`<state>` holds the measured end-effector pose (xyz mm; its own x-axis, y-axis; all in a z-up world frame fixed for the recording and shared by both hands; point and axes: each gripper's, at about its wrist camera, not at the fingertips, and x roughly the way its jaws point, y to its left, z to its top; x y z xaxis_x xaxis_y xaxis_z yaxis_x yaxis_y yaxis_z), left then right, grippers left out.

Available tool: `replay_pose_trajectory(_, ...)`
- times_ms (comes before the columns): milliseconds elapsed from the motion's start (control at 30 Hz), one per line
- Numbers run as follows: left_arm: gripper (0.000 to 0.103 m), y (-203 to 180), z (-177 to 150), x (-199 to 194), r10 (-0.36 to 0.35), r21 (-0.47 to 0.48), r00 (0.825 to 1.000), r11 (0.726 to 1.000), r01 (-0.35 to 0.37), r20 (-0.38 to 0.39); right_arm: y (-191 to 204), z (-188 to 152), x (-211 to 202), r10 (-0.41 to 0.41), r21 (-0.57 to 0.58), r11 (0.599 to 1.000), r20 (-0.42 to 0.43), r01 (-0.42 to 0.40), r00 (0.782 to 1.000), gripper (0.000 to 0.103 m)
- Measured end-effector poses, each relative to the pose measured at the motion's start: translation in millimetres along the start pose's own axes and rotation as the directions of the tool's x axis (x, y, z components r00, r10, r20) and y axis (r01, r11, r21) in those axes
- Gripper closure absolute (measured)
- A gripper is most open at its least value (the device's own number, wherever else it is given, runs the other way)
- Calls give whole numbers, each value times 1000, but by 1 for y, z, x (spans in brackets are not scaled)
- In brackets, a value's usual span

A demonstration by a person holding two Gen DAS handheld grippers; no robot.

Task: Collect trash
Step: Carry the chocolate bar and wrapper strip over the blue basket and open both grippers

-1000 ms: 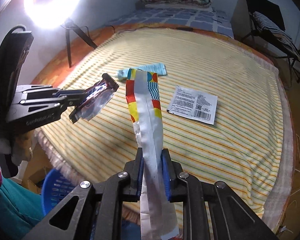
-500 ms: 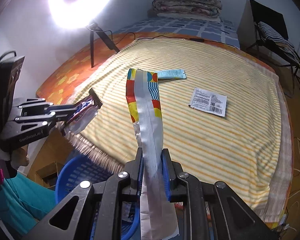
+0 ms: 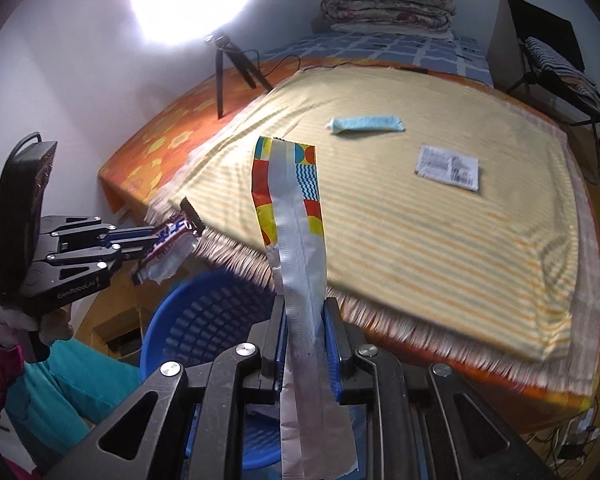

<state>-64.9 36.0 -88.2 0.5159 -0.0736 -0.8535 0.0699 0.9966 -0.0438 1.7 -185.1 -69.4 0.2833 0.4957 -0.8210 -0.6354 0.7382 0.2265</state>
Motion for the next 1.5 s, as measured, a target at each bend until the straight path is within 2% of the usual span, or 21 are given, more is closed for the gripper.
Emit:
replay_pose_trajectory(367, 95, 1, -39, 14, -13, -41, 998, 999, 10, -62, 12, -27, 16, 44, 15, 999, -56, -43, 997, 87)
replay_pose_trajectory(1000, 95, -6, -58, 40, 3, -19, 991, 1000, -5, -135, 23, -50, 52, 87, 21, 996, -166, -85, 982, 83)
replay_pose_trajectory(1067, 89, -8, -58, 43, 3, -15, 990, 1000, -5, -143, 22, -51, 54, 89, 24, 996, -174, -86, 981, 83)
replay_pose_trajectory(1200, 66, -11, -58, 43, 7, -2, 990, 1000, -8, -140, 22, -53, 55, 87, 25, 996, -179, -84, 980, 80)
replay_pose_trajectory(1367, 65, -13, -58, 44, 15, 8, 990, 1000, -14, -140, 21, -53, 55, 84, 31, 996, -183, -80, 979, 73)
replay_pose_trajectory(1500, 43, -15, -57, 45, 29, 11, 990, 1000, -28, -138, 21, -52, 56, 74, 30, 997, -183, -69, 980, 54)
